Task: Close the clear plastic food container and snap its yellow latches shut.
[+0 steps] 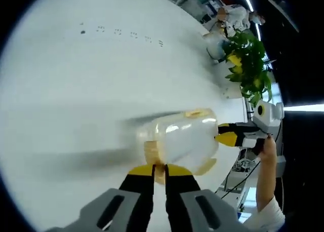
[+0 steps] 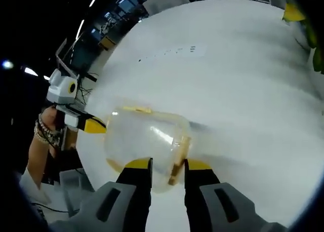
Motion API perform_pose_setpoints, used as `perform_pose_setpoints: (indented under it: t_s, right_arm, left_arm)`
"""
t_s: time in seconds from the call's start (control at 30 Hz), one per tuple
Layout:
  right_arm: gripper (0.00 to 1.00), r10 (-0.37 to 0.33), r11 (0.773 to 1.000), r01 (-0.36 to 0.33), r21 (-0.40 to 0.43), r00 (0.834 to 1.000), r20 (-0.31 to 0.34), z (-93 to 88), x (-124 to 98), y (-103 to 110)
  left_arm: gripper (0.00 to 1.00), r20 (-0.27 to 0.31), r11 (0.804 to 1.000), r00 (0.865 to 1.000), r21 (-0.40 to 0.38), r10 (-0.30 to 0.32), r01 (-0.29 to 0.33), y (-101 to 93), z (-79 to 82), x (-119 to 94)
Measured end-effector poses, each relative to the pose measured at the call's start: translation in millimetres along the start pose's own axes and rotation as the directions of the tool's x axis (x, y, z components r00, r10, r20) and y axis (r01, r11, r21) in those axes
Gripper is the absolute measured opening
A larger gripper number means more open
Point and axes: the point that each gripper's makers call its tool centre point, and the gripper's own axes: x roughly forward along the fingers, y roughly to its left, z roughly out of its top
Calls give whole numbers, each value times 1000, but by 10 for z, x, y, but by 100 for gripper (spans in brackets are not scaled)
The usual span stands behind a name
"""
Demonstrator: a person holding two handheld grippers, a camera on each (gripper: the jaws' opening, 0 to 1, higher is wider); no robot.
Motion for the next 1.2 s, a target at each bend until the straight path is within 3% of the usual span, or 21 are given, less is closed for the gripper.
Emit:
perform_pose_setpoints:
  t_s: [0.17,0.37,0.5,0.6,0.83,0.9,0.97,1.03,1.1,1.13,1.2]
  right_arm:
    - [21,21,999,-21,44,1000,2,40,18,-35]
    - [21,55,994,-56,90,998,20,-26,33,7]
    - [22,35,998,-36,59,999,9,-1,33,6]
    - [23,37,998,-38,57,999,10,-19,25,-1]
    - [25,46,998,-47,30,997,58,-53,8,46]
    - [21,13,999,-16,38,996,84,-8,-37,21]
    - [12,-26,1000,28,-12,988,152,175,-158,-47]
    - [3,-3,1000,-1,14,971,239,362,-282,39]
    - [0,46,999,-52,15,957,286,489,-330,150]
    - [0,75,997,-74,-12,958,278,508,-308,241]
    - [0,85,996,-79,-34,969,233,461,-196,358]
  left_arm:
    - [0,0,999,1000,19,29,-29,-40,-38,4]
    - [0,1,1000,1000,25,10,-10,-45,-103,69]
    - [0,2,1000,1000,24,14,-14,-39,8,23]
    - [0,7,998,1000,64,23,-23,-20,44,12]
    - [1,102,993,995,121,-18,5,35,161,-16]
    - [12,200,993,978,111,-56,34,-17,293,-106]
    - [11,298,993,951,105,-83,54,-65,423,-258]
    - [5,403,983,910,181,-99,27,-312,228,-305]
    - [0,413,969,903,248,-117,12,-386,117,-320]
    - [0,413,973,903,229,-119,23,-365,208,-312]
    - [0,403,964,902,262,-151,44,-489,96,-209]
